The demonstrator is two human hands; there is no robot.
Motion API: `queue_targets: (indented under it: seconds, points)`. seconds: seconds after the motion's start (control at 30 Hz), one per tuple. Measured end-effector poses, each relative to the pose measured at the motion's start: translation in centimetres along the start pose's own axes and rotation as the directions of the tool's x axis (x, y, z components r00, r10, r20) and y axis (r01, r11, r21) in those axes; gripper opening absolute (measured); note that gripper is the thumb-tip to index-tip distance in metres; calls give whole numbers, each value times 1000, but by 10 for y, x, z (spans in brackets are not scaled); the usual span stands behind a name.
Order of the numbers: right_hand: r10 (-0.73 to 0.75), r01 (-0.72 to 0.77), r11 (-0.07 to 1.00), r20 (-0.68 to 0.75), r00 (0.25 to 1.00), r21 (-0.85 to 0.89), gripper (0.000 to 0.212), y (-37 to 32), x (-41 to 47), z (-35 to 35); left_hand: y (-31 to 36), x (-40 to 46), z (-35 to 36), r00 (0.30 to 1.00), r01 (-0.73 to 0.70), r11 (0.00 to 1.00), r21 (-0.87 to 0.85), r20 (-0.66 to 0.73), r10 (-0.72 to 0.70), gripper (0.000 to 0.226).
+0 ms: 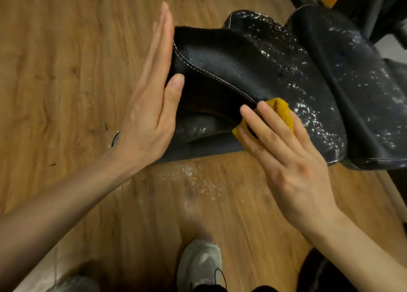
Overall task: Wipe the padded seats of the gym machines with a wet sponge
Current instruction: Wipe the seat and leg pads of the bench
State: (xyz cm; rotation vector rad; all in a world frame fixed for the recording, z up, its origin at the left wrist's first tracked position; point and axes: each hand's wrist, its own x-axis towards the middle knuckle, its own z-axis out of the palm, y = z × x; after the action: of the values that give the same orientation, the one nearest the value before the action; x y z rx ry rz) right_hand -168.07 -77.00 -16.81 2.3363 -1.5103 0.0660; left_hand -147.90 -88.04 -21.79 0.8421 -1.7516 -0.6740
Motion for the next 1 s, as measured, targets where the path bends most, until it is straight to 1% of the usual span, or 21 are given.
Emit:
queue_targets:
  seconds: [0.1, 0.17, 0.23, 0.3, 0.4, 0.5, 0.57, 0.6, 0.67, 0.73, 0.8, 0.9, 0.93, 1.0]
  points:
    - [-29, 33, 999, -78, 996, 40, 34, -12, 30, 8, 0, 0, -1, 1000, -12, 1000, 10, 7, 12, 53]
    - [-48, 56, 997, -129, 991, 59, 33, -21, 49, 11, 0, 0, 1, 1000, -16, 1000, 17, -4, 16, 52]
    - [-75, 77, 997, -117, 990, 13, 34, -17, 40, 8, 0, 0, 2, 1000, -17, 999, 28, -16, 17, 52]
    - [-64, 63, 998, -52, 997, -24, 37, -2, 7, -2, 1, -1, 2, 1000, -14, 999, 35, -22, 14, 52]
    - [-5, 6, 1000, -14, 1000, 31, 41, 12, -28, -18, 3, -2, 2, 999, -1, 1000, 29, -35, 2, 52]
    - [-39, 38, 999, -53, 998, -18, 33, 1, 0, -3, 4, -2, 2, 999, 7, 1000, 26, -38, -6, 52]
    - [-69, 64, 996, -91, 993, -59, 35, -5, 24, 6, 5, -3, 2, 999, 13, 999, 30, -32, -12, 52]
    - [-74, 70, 996, -80, 994, -52, 36, -4, 26, 6, 5, -3, 1, 1000, 13, 999, 34, -26, -12, 52]
    - [-86, 86, 996, -33, 996, -10, 36, 4, 4, -1, 5, -3, 0, 1000, 9, 999, 37, -22, -8, 52]
    - [-34, 35, 998, -12, 999, 56, 41, 12, -29, -13, 5, -3, 0, 1000, 13, 1000, 24, -18, -12, 52]
    - [6, -4, 993, -19, 1000, 118, 44, 13, -40, -17, 6, -4, 1, 999, 28, 1000, 14, -30, -27, 52]
    - [21, -10, 987, -65, 998, 161, 40, 8, -5, -4, 11, -5, 0, 998, 65, 998, -3, -19, -65, 54]
    - [40, -19, 979, -100, 994, 202, 39, 5, 13, 0, 13, -6, -2, 997, 78, 997, -2, -11, -78, 54]
    - [141, -69, 932, -180, 974, 357, 38, -2, 48, 2, 15, -6, -4, 995, 100, 995, 1, 2, -100, 55]
